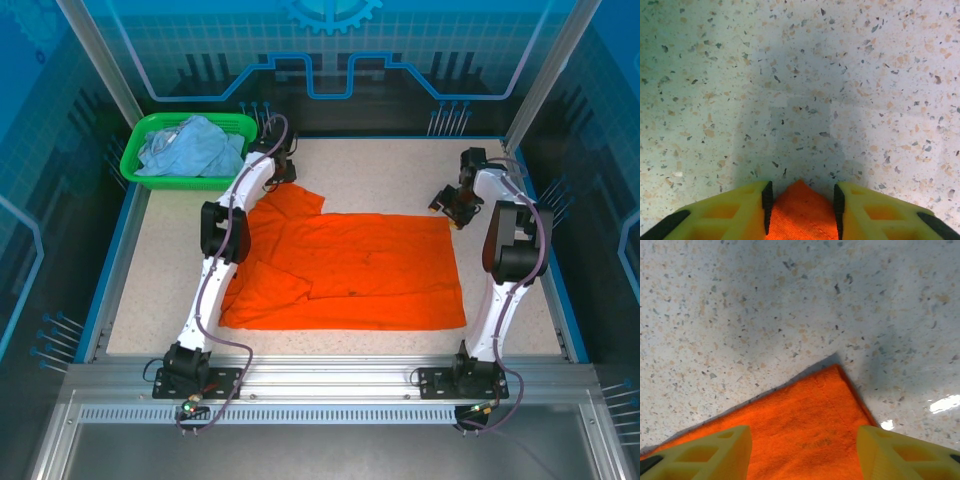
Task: Fold and stack the t-shirts
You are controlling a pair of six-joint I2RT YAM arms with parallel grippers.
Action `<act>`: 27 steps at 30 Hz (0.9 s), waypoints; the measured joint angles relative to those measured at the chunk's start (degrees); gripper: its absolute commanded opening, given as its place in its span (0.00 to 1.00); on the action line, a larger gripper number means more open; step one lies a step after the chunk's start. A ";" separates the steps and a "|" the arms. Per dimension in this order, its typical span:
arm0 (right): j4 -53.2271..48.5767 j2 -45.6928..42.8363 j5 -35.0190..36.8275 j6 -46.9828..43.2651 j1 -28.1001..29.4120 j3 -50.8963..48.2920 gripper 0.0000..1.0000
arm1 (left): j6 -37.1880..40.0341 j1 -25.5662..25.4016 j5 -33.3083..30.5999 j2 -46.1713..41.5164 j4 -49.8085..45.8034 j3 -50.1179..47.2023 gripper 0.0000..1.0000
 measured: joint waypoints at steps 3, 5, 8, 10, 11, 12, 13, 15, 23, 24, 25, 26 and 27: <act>-0.07 0.00 0.17 -0.17 -0.52 -0.31 0.59 | 0.02 0.00 0.02 0.00 0.00 0.00 0.33; -0.11 0.00 0.20 -0.20 -0.76 -0.50 0.59 | -0.02 0.00 0.02 0.00 0.00 0.00 0.29; -0.15 0.00 0.20 -0.20 -0.92 -0.74 0.58 | 0.02 0.00 0.04 0.00 0.00 0.00 0.27; -0.13 0.00 0.20 -0.37 -1.01 -0.76 0.58 | 0.02 0.00 0.04 0.00 0.00 0.00 0.26; -0.13 0.00 0.20 -0.39 -1.01 -0.76 0.56 | 0.02 0.00 0.04 0.00 0.00 0.00 0.26; -0.17 0.00 0.22 -0.52 -1.03 -0.76 0.56 | 0.02 0.00 0.04 0.00 0.00 0.00 0.26; -0.17 0.00 0.22 -0.72 -1.05 -0.76 0.55 | 0.02 0.00 0.04 0.00 0.00 0.00 0.26; -0.20 0.00 0.52 -1.33 -1.14 -0.76 0.54 | 0.04 0.00 0.04 0.00 0.02 0.00 0.26; -2.19 0.20 1.92 -4.72 -1.84 1.18 0.43 | 0.90 -0.02 0.28 0.00 2.01 0.00 0.20; -2.49 0.55 1.95 -4.96 -1.84 2.03 0.41 | 1.29 -0.02 0.31 0.00 2.27 0.00 0.20; -2.51 1.05 1.95 -5.20 -1.84 2.95 0.39 | 1.42 -0.02 0.33 0.00 2.56 0.00 0.20; -2.54 1.53 1.95 -5.40 -1.84 3.63 0.38 | 1.53 -0.02 0.39 0.00 2.71 0.00 0.19; -2.56 2.14 1.99 -5.60 -1.79 4.33 0.37 | 1.55 -0.02 0.46 0.00 2.86 0.00 0.18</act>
